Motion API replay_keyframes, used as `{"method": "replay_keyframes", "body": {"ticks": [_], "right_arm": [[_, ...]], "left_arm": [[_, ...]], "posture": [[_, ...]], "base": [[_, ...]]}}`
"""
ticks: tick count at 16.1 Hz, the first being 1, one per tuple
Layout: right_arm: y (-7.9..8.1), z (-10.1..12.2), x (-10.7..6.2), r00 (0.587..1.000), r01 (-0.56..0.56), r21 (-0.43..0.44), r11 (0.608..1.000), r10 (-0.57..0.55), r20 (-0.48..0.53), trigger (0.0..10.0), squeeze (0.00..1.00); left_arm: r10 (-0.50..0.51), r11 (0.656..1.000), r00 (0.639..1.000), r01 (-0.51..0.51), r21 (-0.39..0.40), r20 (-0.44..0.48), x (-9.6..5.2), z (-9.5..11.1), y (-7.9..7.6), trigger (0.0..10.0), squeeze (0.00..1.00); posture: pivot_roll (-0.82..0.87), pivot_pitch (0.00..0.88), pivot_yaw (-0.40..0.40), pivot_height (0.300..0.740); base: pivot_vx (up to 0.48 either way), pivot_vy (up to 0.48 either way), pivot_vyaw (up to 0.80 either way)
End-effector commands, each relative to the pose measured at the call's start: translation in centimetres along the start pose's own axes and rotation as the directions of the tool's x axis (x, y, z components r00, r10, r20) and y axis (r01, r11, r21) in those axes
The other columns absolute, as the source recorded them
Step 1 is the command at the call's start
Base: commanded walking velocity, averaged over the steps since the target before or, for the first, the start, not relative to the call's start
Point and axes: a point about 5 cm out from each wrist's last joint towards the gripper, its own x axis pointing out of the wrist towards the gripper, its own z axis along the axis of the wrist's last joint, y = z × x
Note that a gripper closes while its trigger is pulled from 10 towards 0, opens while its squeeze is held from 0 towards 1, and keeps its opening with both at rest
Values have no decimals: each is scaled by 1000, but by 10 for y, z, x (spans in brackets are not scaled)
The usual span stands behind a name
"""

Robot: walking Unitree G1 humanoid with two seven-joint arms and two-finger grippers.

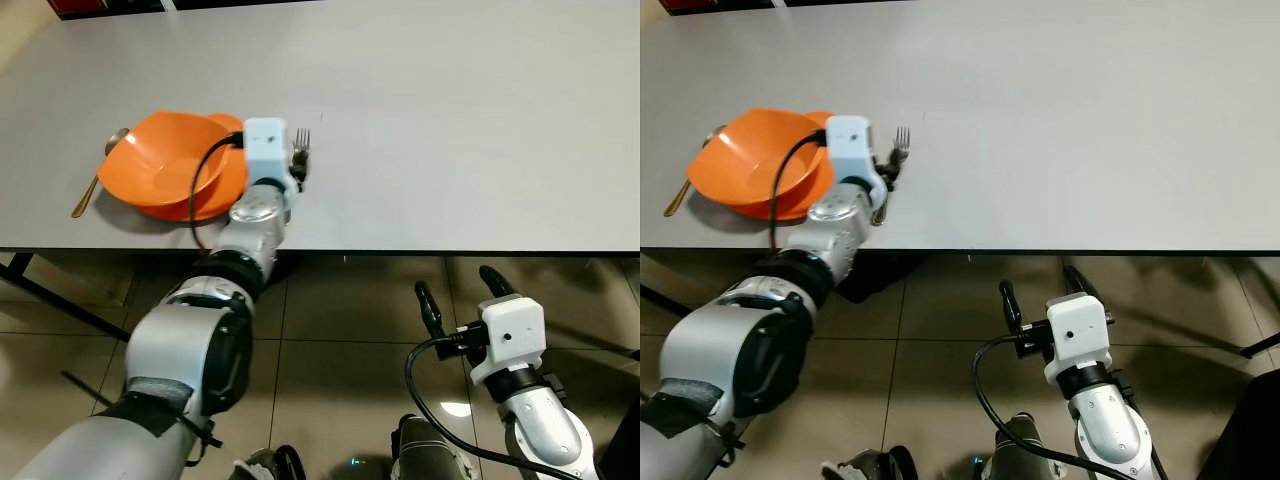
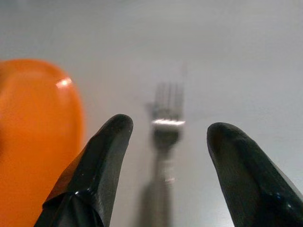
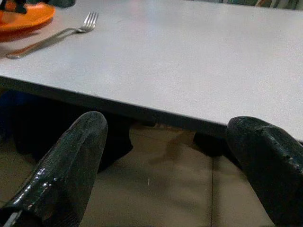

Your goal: Setting the table

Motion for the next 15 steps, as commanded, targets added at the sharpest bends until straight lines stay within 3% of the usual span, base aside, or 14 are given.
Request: {"method": "replay_keyframes", "body": {"ticks": [1, 6, 10, 13, 15], "right_arm": [[3, 0, 1, 1000, -5, 3, 1000, 5, 9, 10000, 0], [4, 0, 10, 999, 2, 7, 1000, -2, 35, 10000, 0], [5, 0, 22, 998, 3, 6, 1000, -4, 65, 10000, 0], [6, -2, 31, 997, -1, 6, 1000, 1, 81, 10000, 0], [7, -2, 34, 996, -7, 5, 1000, 6, 90, 10000, 0]], "left_arm": [[-34, 999, 999, 33, 23, 41, 1, 9, -5, 10000, 0], [-67, 997, 986, 62, 37, 155, 1, 25, -11, 10000, 0], [-114, 993, 956, 99, 67, 272, -12, 26, -3, 10000, 0], [-144, 986, 950, 114, 123, 276, -39, 7, 11, 10000, 0], [-121, 992, 968, 110, 62, 218, -57, -4, 24, 10000, 0]], "posture": [[-392, 134, 165, 740], [-379, 100, 171, 740], [-349, 65, 185, 740], [-307, 29, 191, 740], [-295, 18, 192, 740]], "base": [[0, 0, 0], [0, 0, 0], [0, 0, 0], [0, 0, 0], [0, 0, 0]]}}
